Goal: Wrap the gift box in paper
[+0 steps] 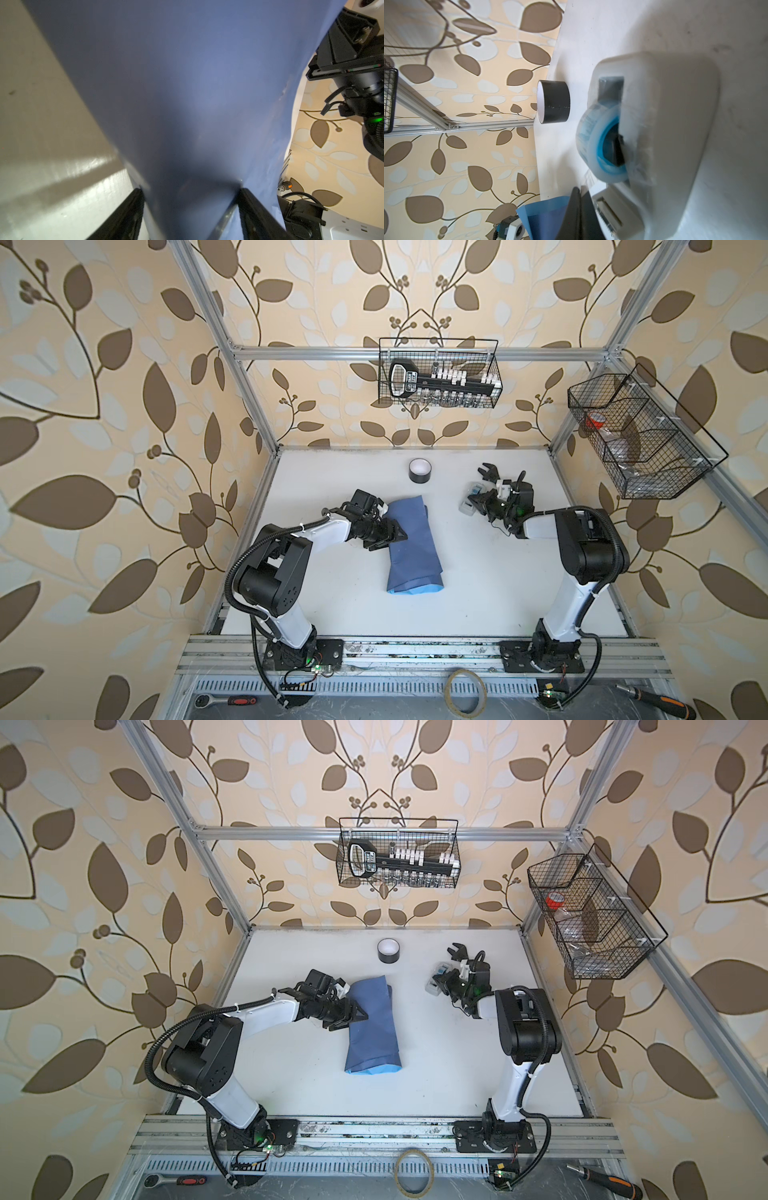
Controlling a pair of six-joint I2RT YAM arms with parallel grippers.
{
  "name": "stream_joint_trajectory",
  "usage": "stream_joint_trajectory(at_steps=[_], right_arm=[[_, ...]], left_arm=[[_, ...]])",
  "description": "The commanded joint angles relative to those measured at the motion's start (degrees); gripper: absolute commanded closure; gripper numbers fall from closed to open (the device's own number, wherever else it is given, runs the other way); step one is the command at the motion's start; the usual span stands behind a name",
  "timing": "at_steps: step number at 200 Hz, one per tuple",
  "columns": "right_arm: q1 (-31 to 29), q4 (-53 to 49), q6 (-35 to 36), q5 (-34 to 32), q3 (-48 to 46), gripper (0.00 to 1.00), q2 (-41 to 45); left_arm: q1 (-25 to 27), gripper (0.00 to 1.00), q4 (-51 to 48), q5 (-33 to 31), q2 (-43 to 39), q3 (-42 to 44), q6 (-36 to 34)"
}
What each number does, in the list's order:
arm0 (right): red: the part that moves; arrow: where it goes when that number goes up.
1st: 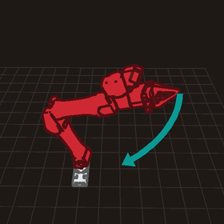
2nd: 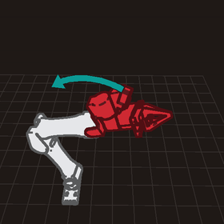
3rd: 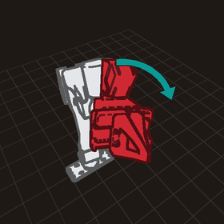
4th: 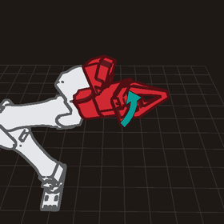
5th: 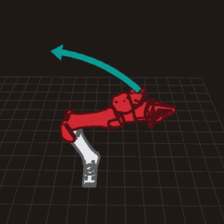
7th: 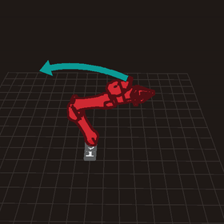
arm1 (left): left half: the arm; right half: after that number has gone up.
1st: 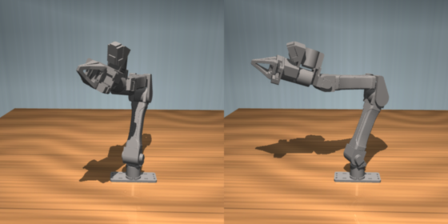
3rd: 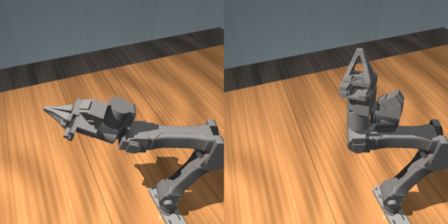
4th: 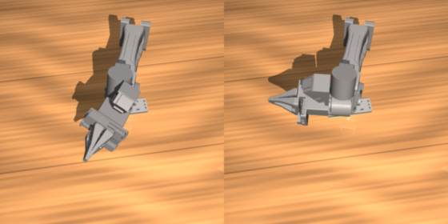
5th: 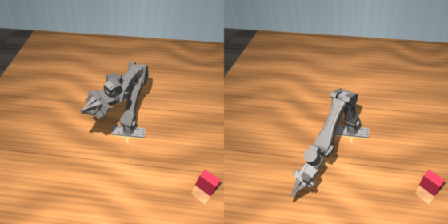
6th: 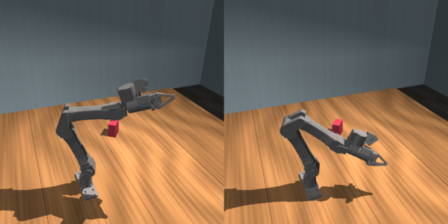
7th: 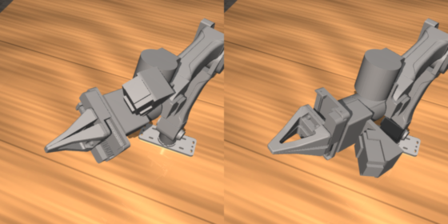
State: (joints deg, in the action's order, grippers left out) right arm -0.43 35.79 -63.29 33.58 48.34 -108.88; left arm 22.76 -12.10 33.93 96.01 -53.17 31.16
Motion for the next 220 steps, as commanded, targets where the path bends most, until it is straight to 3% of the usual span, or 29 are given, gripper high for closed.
stream_joint_trajectory(at_steps=[1, 94, 167, 220], right_arm=[[-1.1, 4.7, -2.5, 4.2, -1.5, 1.00, 2.4], [-4.3, 7.4, -2.6, 2.1, -9.0, 1.00, 6.2], [-5.2, 7.8, -0.3, -0.8, -12.0, 1.00, 1.6], [-5.1, 1.5, 4.8, -6.7, -12.0, 1.00, 0.1]], left_arm=[[-0.4, 0.29, -3.3, -6.7, 2.9, 1.6, -2.3], [-0.3, 0.29, -3.6, -6.7, 2.8, 1.5, -2.5], [-0.4, 0.29, -3.4, -6.7, 2.5, 1.7, -2.4], [-0.4, 0.29, -3.4, -6.6, 2.4, 1.7, -2.4]])
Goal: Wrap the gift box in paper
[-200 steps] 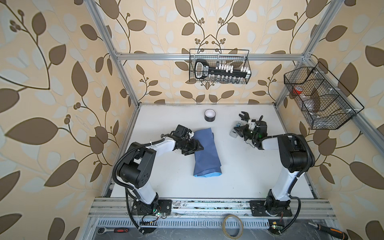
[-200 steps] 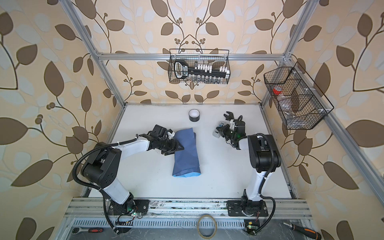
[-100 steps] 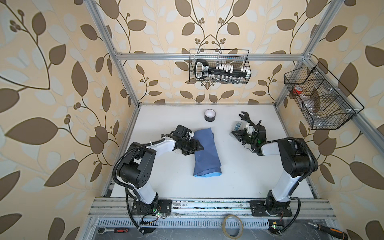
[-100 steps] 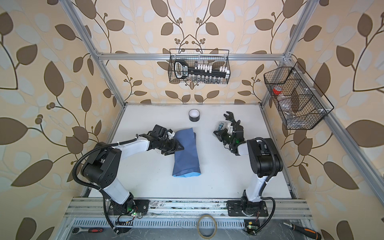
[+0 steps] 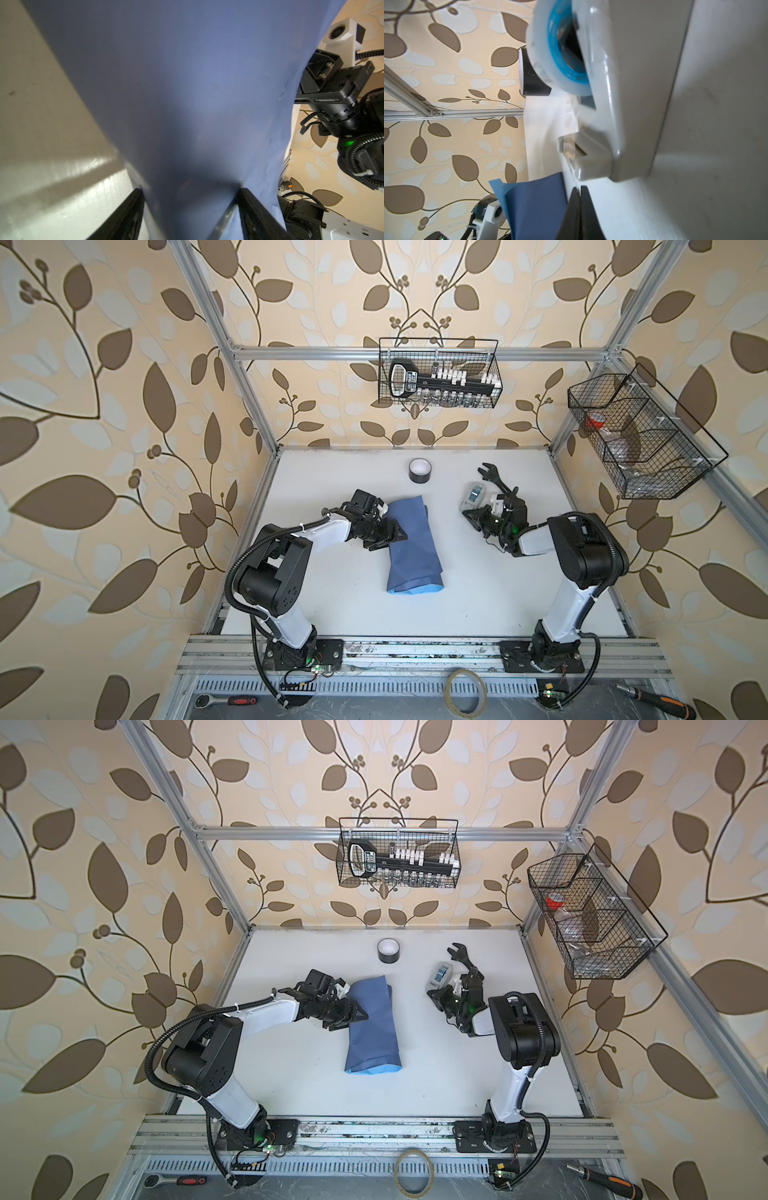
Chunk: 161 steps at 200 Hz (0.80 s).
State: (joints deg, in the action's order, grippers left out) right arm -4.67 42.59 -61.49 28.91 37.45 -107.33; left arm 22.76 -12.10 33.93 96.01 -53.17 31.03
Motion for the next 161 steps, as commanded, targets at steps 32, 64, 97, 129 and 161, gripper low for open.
stream_joint_trajectory(at_steps=[32, 64, 97, 129, 161], right_arm=[[-0.7, -8.9, 5.1, -4.4, -0.1, 1.00, -2.3], [-0.3, -9.7, 5.7, -5.3, -0.3, 1.00, -2.7], [0.1, -10.9, 6.6, -5.1, -0.4, 1.00, -2.0], [0.6, -11.2, 8.2, -3.3, -1.4, 1.00, 1.8], [0.3, -9.8, 7.9, -3.1, -6.6, 1.00, 13.3]], left_arm=[[-0.4, 0.29, -3.5, -6.7, 2.3, 1.7, -2.4], [-0.4, 0.29, -3.6, -6.9, 2.2, 1.7, -2.4], [-0.4, 0.29, -3.6, -6.9, 2.2, 1.7, -2.4], [-0.4, 0.29, -3.7, -6.8, 2.4, 1.7, -2.5], [-0.4, 0.29, -3.7, -6.9, 2.5, 1.5, -2.5]])
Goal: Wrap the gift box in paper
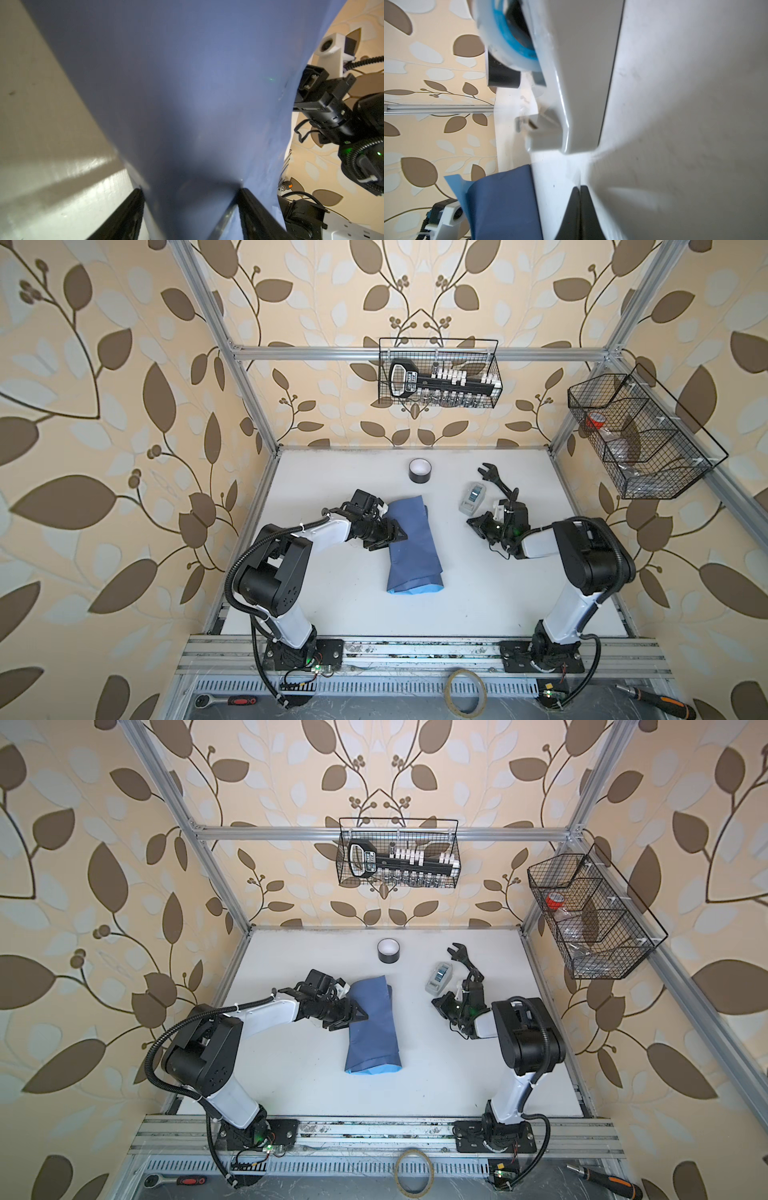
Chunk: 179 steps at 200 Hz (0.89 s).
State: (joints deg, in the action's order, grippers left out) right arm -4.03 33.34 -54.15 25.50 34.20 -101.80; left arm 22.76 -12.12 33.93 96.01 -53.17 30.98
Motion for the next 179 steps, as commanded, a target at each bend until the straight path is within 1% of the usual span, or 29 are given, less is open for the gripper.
stream_joint_trajectory(at_steps=[1, 24, 36, 56, 74, 92, 104, 139, 179], right_arm=[[-0.4, -0.5, 0.6, 0.2, -3.6, 1.00, 8.0], [-3.8, 1.4, -0.9, -2.8, -7.7, 1.00, 17.8], [-7.0, 1.5, -2.2, -6.8, -9.1, 1.00, 22.1], [-14.9, 0.2, -4.6, -17.1, -9.9, 1.00, 27.9], [-23.5, -0.6, -5.6, -28.2, -8.9, 1.00, 30.3], [-30.2, 0.9, -6.4, -37.3, -7.8, 1.00, 29.5], [-33.8, 1.7, -7.0, -41.6, -6.5, 1.00, 27.3], [-38.7, 4.7, -8.8, -45.0, -3.4, 1.00, 20.1], [-40.9, 4.3, -8.9, -47.4, -1.5, 1.00, 15.9]], left_arm=[[-0.4, 0.29, -3.6, -6.9, 2.5, 1.5, -2.4], [-0.4, 0.29, -3.6, -6.9, 2.8, 1.4, -2.4], [-0.4, 0.29, -3.6, -6.9, 2.8, 1.4, -2.4], [-0.3, 0.29, -3.6, -7.0, 2.9, 1.4, -2.3], [-0.4, 0.29, -3.6, -7.0, 2.8, 1.5, -2.3], [-0.4, 0.29, -3.5, -7.0, 2.8, 1.6, -2.3], [-0.4, 0.29, -3.5, -7.0, 2.8, 1.6, -2.3], [-0.4, 0.29, -3.5, -7.0, 2.9, 1.6, -2.3], [-0.4, 0.29, -3.6, -7.0, 3.0, 1.6, -2.4]])
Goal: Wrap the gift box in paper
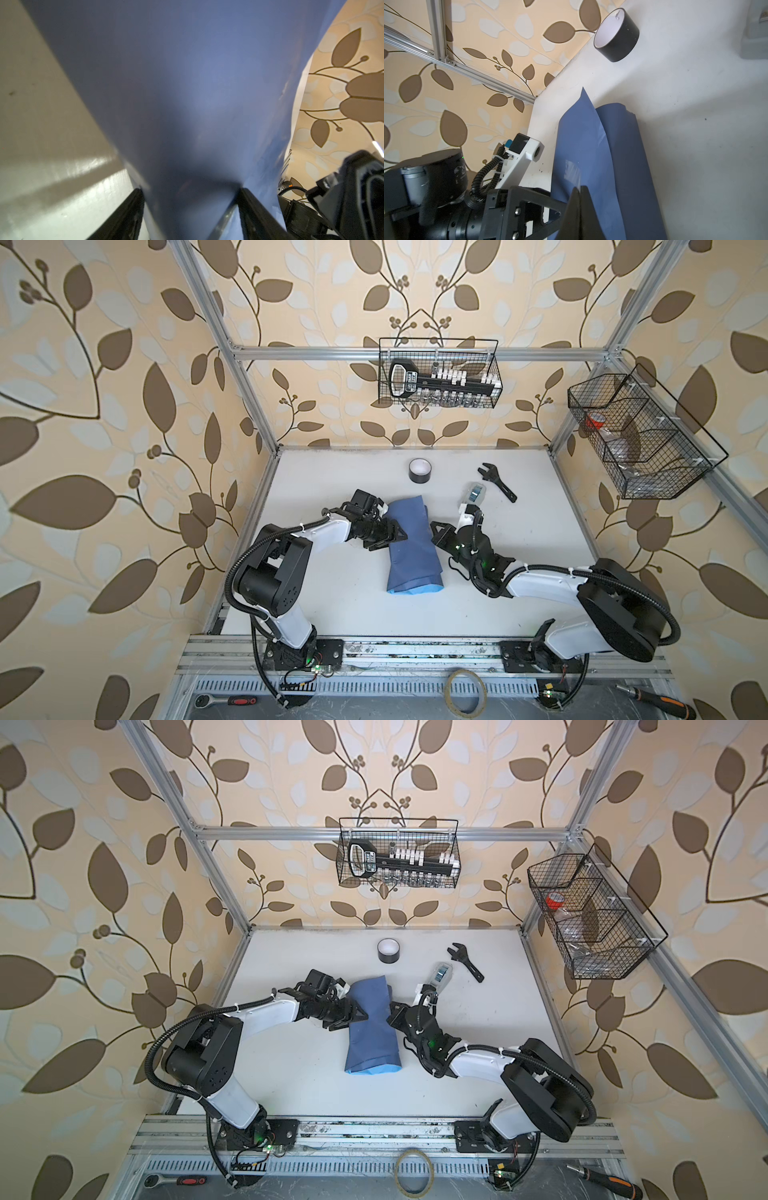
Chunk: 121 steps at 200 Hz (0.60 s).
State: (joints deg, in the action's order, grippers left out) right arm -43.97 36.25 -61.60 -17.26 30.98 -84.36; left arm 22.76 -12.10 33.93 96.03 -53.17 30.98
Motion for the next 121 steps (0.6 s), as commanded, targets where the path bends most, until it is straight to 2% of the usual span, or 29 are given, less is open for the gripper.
stream_joint_trajectory(at_steps=[1, 39, 121], right_arm=[[-1.0, 1.4, -1.5, -4.7, 1.7, 1.00, -1.6], [-2.3, 1.4, -2.0, -7.4, 1.3, 1.00, -2.8], [-2.5, 3.4, -2.2, -7.2, 2.1, 1.00, -6.8]], left_arm=[[-0.4, 0.29, -3.6, -7.0, 2.9, 1.6, -2.4], [-0.4, 0.29, -3.6, -7.0, 2.7, 1.6, -2.4], [-0.4, 0.29, -3.6, -7.0, 2.6, 1.6, -2.4]])
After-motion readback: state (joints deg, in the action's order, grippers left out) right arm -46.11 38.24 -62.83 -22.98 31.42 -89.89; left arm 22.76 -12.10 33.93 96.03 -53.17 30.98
